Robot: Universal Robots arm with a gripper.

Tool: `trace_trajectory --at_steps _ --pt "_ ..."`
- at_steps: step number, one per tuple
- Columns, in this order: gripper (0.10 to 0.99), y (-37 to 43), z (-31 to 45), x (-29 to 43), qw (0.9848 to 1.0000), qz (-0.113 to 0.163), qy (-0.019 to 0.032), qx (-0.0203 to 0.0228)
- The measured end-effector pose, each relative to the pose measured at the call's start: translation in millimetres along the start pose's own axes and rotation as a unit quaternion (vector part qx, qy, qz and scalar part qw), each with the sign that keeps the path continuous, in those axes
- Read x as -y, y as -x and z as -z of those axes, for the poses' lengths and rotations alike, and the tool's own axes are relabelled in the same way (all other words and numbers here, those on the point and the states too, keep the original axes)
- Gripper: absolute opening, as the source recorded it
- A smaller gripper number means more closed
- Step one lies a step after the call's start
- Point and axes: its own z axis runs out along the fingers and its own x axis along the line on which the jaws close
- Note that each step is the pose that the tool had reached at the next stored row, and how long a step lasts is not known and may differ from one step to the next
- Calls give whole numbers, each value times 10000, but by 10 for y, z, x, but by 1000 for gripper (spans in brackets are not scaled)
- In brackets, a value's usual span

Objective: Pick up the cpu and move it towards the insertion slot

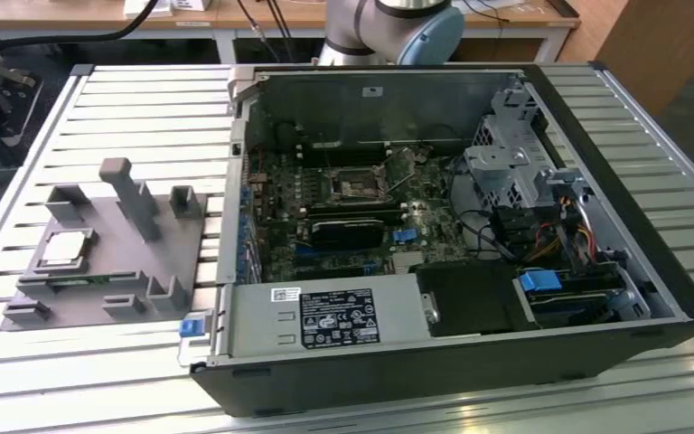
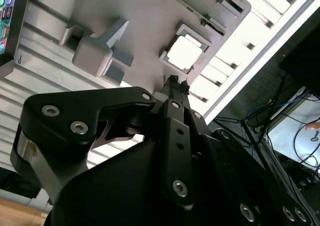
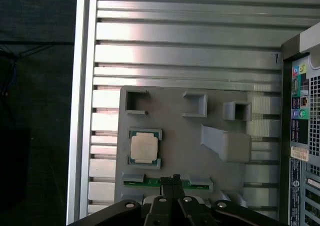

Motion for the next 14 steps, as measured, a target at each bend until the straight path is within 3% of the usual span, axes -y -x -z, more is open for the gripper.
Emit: trace_trajectory --at_steps 12,14 --pt "106 -6 -57 7 10000 -1 -2 -1" --pt "169 -16 -66 9 10000 1 -3 -2"
